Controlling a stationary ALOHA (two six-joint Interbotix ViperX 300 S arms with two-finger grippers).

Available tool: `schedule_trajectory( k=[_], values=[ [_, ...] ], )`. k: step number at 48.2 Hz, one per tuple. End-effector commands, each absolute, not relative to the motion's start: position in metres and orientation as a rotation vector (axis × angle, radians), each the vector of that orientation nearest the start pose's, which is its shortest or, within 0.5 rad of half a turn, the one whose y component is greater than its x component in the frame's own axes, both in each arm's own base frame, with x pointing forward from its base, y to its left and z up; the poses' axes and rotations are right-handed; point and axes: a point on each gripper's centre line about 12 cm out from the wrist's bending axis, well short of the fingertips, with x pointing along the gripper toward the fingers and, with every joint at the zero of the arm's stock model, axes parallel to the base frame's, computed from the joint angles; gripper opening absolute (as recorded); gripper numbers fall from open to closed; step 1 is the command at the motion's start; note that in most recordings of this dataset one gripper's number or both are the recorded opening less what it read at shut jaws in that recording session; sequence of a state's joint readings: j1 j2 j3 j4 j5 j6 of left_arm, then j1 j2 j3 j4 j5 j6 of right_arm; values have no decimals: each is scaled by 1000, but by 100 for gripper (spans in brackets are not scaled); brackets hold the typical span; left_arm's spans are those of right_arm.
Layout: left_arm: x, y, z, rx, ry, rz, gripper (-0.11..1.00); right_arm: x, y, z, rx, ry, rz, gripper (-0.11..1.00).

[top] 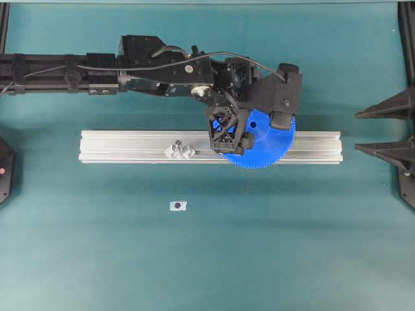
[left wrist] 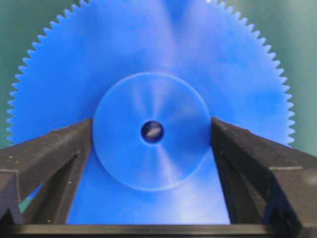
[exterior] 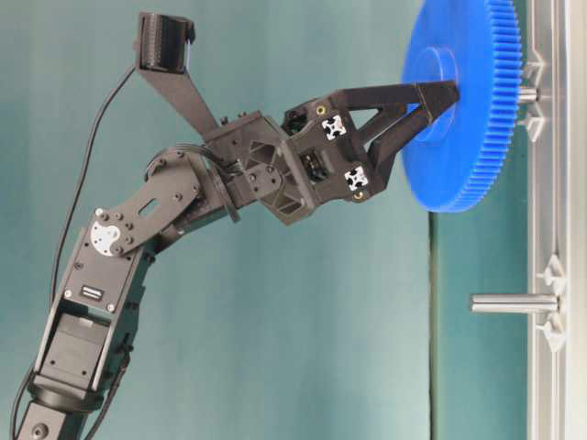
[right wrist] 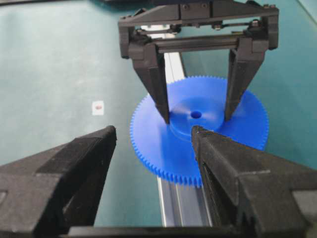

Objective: Insert the large gear onto the shaft.
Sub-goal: 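Align the gear's center hole with the shaft and lower it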

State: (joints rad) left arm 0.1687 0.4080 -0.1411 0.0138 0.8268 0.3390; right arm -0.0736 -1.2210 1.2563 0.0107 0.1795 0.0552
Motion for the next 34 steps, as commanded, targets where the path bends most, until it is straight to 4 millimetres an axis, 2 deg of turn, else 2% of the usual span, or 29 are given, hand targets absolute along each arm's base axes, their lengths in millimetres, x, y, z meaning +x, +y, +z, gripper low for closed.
schedule_trajectory(
  k=[1,19,34],
  values=[
    [503,115,197,206,1126,14,92,155,-11,260,82,186,-77,71],
    [513,114,224,209,1088,22,92,155,-11,260,82,181,-77,71],
    [522,110,226,217,1093,9,92,155,-11,261,81,178,-77,71]
  ],
)
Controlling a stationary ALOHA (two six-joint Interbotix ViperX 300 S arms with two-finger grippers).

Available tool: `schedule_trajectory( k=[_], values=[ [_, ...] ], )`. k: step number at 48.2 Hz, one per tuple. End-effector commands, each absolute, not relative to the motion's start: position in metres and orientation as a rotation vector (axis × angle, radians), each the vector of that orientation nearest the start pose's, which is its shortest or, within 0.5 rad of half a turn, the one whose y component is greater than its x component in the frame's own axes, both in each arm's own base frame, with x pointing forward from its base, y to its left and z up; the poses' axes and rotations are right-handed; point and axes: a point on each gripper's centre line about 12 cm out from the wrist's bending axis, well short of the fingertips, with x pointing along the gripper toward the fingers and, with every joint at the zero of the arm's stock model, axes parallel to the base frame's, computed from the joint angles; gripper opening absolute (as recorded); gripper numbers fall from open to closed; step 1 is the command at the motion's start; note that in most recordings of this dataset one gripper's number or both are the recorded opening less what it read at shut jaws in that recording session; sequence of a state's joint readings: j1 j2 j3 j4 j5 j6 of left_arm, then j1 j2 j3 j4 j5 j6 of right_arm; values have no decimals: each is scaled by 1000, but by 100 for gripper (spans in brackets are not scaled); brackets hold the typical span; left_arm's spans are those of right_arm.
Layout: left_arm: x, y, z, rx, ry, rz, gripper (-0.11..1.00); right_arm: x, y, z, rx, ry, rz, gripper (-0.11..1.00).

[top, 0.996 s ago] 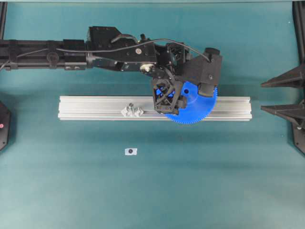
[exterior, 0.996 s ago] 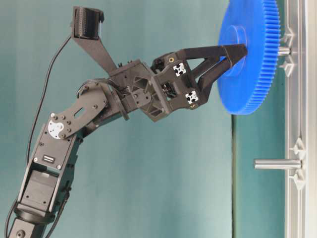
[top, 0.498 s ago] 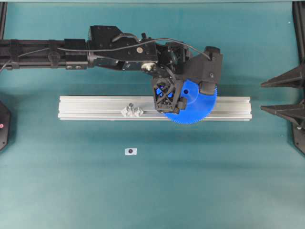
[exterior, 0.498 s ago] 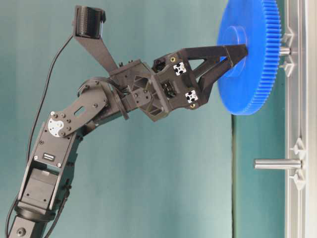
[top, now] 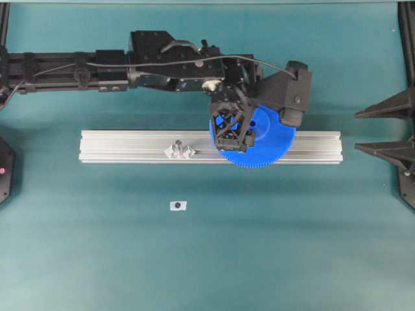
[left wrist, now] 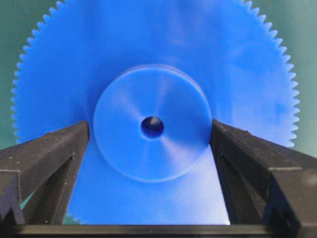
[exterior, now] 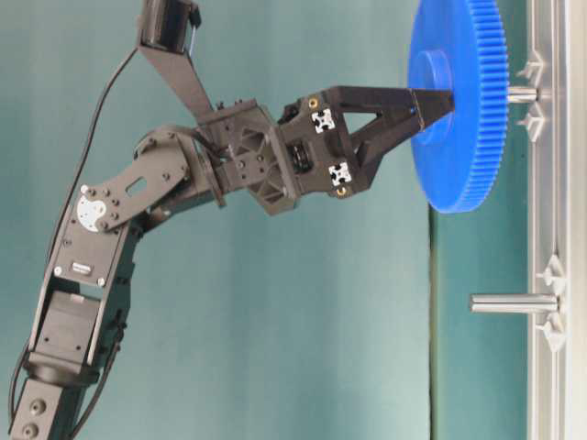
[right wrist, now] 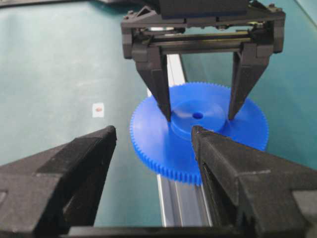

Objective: Insert the large gear onto the shaft.
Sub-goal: 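Align the gear's center hole with the shaft and lower it, then open the left gripper and withdraw it from the seated gear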

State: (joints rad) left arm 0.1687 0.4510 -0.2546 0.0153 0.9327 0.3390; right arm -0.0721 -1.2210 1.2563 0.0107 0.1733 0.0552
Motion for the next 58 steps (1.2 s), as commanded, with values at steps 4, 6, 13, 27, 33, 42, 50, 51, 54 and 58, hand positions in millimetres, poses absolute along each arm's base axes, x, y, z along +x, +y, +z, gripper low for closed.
schedule_trajectory(
  k=[4,6,13,27,33,42,50,51,54,58],
  values=[
    [526,107,228,223,1089,2,92,155,-11,261,81,178,-77,71],
    [527,105,229,225,1092,-2,92,155,-11,261,81,178,-75,71],
    [528,96,228,233,1123,-26,92,155,-11,260,81,178,-77,71],
    [529,87,232,244,1132,-45,92,155,-11,261,81,175,-77,71],
    [531,84,237,246,1116,-45,92,156,-11,261,81,175,-75,71],
    [529,83,257,250,1077,-36,92,155,-11,263,81,169,-75,71],
    [518,79,266,252,1073,-38,92,155,-11,263,81,169,-75,71],
    [517,78,267,252,1075,-40,92,155,-11,263,81,171,-75,71],
    [512,76,267,248,1080,-42,92,154,-11,263,79,169,-75,71],
    [504,72,266,243,1093,-46,92,154,-11,263,78,169,-75,71]
  ],
)
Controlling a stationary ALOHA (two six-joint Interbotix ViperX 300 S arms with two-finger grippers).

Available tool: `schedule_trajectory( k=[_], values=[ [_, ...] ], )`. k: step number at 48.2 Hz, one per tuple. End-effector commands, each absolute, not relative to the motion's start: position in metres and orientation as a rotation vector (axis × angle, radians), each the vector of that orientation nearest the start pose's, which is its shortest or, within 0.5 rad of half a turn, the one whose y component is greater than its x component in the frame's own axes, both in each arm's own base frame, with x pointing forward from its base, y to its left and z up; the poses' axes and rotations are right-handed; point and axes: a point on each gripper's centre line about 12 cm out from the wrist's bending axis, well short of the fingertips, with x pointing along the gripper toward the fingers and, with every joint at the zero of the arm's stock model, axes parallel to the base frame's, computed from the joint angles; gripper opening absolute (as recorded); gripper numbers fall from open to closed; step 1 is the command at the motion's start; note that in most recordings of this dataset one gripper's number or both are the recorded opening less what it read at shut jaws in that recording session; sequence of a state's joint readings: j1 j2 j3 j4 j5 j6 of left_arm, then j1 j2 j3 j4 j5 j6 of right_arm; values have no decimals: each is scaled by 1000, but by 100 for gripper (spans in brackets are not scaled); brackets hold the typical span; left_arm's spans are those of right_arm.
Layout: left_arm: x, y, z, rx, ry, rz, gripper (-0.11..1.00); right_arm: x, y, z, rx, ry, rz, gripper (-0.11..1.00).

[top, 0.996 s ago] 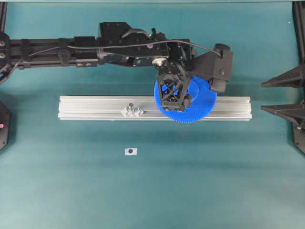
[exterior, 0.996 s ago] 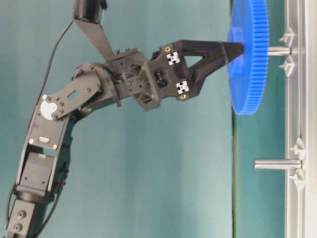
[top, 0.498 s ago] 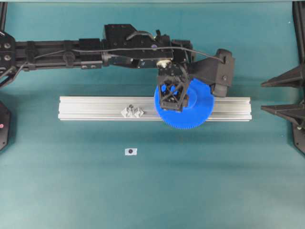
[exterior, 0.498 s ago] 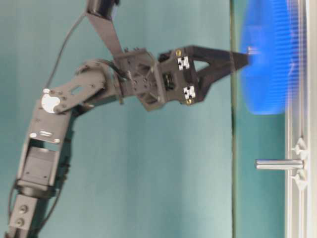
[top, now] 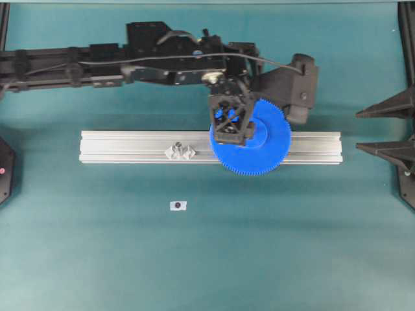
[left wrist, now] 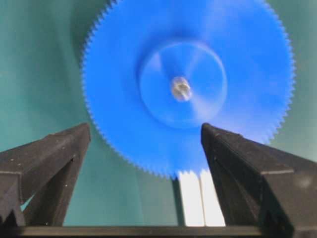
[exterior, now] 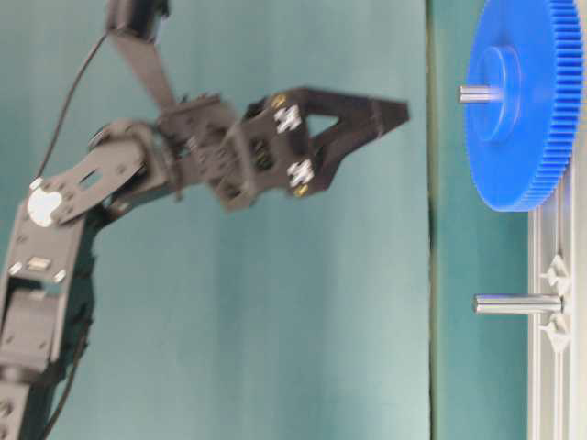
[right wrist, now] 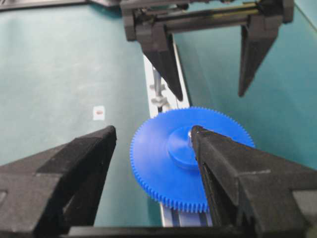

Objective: Insert the large gear onto the shaft.
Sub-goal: 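Open the left gripper and withdraw it from the seated gear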

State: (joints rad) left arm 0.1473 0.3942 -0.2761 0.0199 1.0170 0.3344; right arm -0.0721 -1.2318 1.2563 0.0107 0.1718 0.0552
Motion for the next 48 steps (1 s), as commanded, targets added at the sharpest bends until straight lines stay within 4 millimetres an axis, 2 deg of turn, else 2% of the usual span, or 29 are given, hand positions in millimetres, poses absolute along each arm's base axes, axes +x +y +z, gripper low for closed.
schedule_trajectory(
  k=[1,9,27,48],
  values=[
    [502,72,266,242,1094,-45,92,153,-11,262,80,171,-75,71],
    [484,66,270,215,1092,-33,92,152,-11,259,81,200,-77,71],
    [452,61,303,171,981,15,92,150,-10,250,85,281,-77,71],
    [410,45,306,142,944,19,91,148,-11,244,87,322,-83,71]
  ],
)
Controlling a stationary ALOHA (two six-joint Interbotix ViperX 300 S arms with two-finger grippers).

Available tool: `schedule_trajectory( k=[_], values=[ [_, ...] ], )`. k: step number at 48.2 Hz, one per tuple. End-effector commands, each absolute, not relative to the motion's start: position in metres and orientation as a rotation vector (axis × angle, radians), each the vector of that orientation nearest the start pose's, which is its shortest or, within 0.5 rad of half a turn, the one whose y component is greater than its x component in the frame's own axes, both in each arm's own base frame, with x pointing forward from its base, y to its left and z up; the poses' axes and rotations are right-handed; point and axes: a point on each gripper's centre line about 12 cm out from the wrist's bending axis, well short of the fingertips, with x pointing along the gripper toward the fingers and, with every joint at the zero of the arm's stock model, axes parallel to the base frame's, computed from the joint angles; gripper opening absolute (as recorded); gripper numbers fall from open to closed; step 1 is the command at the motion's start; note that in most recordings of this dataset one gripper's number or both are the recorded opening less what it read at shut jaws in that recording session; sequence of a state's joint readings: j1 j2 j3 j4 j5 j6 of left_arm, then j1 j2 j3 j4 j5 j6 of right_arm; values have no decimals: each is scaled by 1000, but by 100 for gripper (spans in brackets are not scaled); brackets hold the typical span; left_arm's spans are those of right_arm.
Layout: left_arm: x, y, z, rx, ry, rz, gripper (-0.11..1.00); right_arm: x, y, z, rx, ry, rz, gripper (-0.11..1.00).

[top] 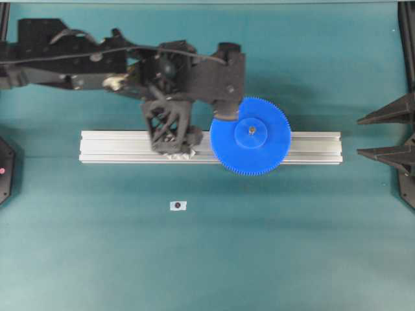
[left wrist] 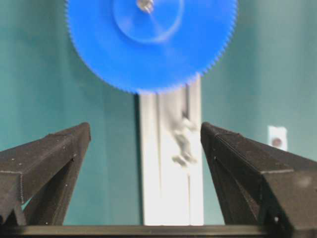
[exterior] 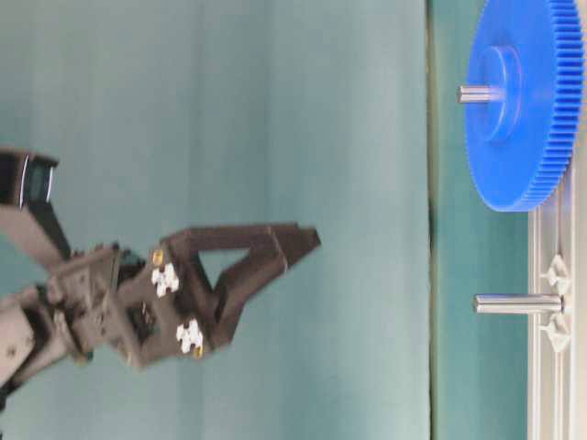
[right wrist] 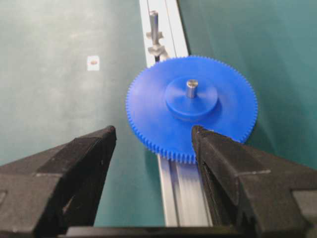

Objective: Insert the large gear onto the shaft.

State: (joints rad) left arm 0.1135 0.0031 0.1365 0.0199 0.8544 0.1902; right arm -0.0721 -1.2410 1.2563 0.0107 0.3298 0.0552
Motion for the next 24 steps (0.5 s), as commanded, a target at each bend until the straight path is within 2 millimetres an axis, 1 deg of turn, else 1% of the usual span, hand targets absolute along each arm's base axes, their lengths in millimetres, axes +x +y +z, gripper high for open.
schedule_trajectory(
  k=[1,6,12,21,24],
  values=[
    [409,44,305,139,944,19,91,148,-11,244,87,322,-83,71],
    [399,38,304,110,935,27,90,147,-11,242,87,334,-84,71],
    [391,29,309,82,894,29,87,145,-11,240,92,360,-87,71],
    [372,26,304,20,883,54,87,142,-11,239,121,359,-97,71],
    [365,24,303,24,882,50,87,141,-11,238,124,359,-98,71]
  ],
)
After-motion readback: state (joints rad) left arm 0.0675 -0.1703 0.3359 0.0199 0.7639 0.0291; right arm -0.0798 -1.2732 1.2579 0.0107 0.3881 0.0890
